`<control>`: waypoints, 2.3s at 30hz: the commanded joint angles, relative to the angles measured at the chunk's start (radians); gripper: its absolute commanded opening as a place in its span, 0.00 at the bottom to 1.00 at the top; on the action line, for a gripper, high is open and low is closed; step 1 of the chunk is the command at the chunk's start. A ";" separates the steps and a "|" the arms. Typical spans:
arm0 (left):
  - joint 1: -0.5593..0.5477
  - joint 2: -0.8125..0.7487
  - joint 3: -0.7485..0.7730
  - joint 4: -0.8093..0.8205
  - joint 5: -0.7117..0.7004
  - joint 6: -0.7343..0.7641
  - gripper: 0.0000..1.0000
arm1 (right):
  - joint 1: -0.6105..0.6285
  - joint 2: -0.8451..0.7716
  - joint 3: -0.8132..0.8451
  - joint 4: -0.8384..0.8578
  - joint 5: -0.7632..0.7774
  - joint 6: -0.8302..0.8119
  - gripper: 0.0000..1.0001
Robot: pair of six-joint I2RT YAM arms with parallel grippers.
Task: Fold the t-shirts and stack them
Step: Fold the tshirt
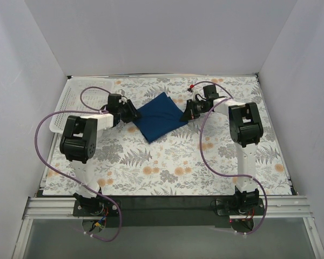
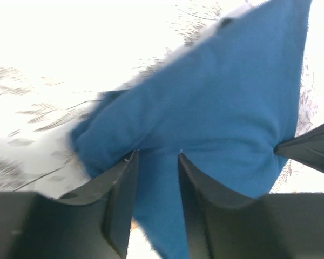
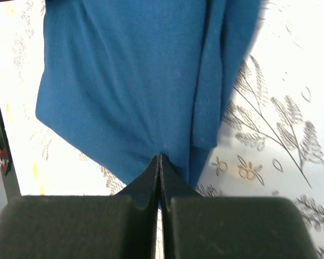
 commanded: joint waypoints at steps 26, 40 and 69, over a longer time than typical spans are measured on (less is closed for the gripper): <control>-0.159 -0.354 -0.201 0.106 0.367 0.159 0.61 | 0.026 0.080 0.398 -0.089 -0.154 0.073 0.12; -0.205 -0.147 -0.257 0.188 0.341 0.096 0.60 | 0.082 0.289 0.567 0.080 0.199 0.525 0.08; -0.180 -1.096 -0.439 -0.208 -0.087 0.262 0.83 | 0.017 0.045 0.344 -0.277 0.266 -0.127 0.79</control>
